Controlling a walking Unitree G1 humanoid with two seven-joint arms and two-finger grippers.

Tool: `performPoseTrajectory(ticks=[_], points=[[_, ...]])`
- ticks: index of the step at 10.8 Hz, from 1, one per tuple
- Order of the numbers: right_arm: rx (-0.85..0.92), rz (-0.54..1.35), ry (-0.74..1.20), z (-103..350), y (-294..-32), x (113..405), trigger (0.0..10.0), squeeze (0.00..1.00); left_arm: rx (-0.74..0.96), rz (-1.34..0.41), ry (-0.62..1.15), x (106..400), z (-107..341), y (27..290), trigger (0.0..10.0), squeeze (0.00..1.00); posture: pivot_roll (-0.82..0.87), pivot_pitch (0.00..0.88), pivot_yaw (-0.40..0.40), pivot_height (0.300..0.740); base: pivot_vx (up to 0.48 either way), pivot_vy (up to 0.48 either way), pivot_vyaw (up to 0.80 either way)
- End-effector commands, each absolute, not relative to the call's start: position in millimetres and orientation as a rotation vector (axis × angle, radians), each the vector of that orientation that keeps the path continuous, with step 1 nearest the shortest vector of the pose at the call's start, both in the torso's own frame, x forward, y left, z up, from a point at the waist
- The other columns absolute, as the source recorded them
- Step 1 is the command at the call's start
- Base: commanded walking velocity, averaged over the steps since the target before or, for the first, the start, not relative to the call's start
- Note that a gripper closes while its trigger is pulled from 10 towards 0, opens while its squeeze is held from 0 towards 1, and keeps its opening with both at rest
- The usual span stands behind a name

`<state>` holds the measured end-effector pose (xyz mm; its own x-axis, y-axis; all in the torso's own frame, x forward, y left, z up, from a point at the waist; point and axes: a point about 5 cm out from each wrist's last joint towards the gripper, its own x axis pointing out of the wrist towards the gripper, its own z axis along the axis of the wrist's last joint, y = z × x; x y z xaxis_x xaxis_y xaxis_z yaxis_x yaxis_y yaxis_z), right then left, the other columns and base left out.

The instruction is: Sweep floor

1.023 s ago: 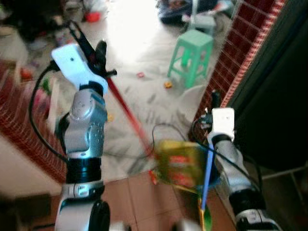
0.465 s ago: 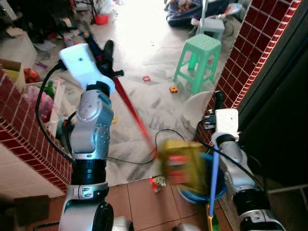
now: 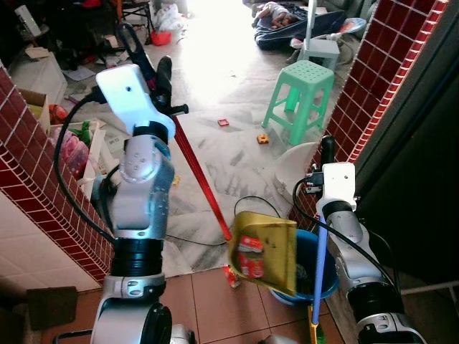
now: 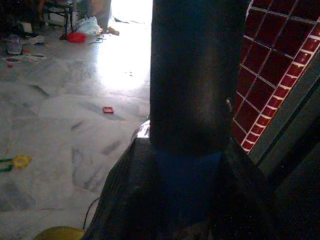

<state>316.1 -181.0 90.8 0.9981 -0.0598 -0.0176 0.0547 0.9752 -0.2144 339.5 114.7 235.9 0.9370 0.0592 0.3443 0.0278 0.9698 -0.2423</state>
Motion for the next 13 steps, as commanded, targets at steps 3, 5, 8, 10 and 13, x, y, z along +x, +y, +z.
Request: performPoseTrajectory(ticks=[3,5,8,10,13], points=[[-0.196,-0.051,-0.038,101.2,-177.9,314.6,10.0,0.00,-0.214,-0.019,-0.470,340.0,258.7,97.8,10.0,0.00,-0.03,0.000,0.016,0.740,0.000,0.000,-0.50],[-0.198,-0.054,-0.037,100.3,-179.0,313.5,10.0,0.00,-0.212,-0.015,-0.471,340.5,256.5,98.6,10.0,0.00,-0.03,0.004,0.017,0.740,0.000,-0.292,0.00],[-0.196,-0.045,-0.035,100.2,-177.5,313.2,10.0,0.00,-0.209,-0.002,-0.468,341.3,254.8,99.8,10.0,0.00,-0.03,0.007,0.014,0.740,0.000,-0.310,0.00],[-0.197,-0.043,-0.037,100.7,-177.7,313.5,10.0,0.00,-0.210,-0.001,-0.466,341.6,253.9,99.8,10.0,0.00,-0.03,0.006,0.012,0.740,0.000,-0.336,0.00],[-0.199,-0.037,-0.036,100.9,-177.8,313.0,10.0,0.00,-0.197,0.046,-0.485,341.9,253.7,104.5,10.0,0.00,-0.03,0.006,0.008,0.740,0.000,-0.109,0.00]])
